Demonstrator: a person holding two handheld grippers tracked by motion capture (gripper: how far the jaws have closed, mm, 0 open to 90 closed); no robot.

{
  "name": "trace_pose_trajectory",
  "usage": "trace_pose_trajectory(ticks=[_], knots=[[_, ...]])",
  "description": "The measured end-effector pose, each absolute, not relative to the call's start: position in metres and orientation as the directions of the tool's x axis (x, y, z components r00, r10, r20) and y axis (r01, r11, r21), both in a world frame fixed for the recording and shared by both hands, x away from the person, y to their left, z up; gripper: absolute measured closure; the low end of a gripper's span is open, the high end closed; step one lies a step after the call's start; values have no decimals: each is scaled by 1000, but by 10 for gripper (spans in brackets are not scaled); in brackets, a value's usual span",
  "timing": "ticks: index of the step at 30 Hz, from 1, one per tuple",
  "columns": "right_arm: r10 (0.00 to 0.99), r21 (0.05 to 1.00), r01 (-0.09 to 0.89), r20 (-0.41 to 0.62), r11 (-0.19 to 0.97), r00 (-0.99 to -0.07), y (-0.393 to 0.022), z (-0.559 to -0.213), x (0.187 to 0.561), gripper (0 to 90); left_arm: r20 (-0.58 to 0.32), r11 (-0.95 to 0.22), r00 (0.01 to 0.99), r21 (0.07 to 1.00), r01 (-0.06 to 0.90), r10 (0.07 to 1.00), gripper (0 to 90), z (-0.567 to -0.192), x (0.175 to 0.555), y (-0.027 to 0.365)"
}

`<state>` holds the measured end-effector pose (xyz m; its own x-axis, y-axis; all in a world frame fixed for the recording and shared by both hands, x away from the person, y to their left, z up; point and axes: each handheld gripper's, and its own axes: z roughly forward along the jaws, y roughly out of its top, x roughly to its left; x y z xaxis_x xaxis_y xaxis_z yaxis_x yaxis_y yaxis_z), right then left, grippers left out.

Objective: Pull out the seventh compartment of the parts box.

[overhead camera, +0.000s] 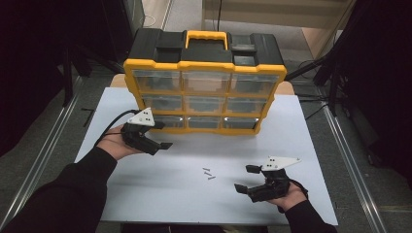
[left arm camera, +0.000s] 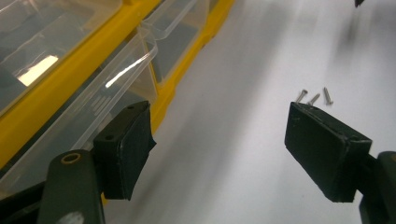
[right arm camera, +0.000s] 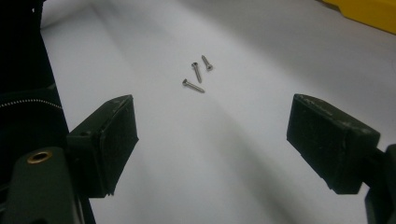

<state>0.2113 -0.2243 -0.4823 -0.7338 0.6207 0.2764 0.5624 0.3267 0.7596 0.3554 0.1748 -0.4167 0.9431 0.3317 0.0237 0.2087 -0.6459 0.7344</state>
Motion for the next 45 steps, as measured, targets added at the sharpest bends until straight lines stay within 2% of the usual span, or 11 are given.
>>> trace_pose_trajectory(ticks=[11,14,19,25,34,38,45], knots=[[630,752,569,271,334,-728,-224,-484,211,174,90,-658,960,745,111,264,231,-409,366,177],[630,752,568,271,334,-728,-224,-484,211,174,117,-686,964,723,82,239,231,-406,369,175],[631,751,569,270,334,-727,-224,-484,211,174,208,-723,962,691,-17,176,232,-404,371,171],[631,751,570,272,333,-727,-225,-484,211,174,245,-757,959,651,-55,142,231,-403,373,170],[629,751,568,269,337,-729,-224,-484,211,174,317,-781,941,616,-107,122,232,-398,376,172],[629,749,568,267,341,-730,-224,-484,211,174,386,-800,918,578,-162,94,232,-398,375,171],[633,752,566,264,337,-728,-225,-484,211,176,434,-793,896,576,-198,91,233,-400,375,172]])
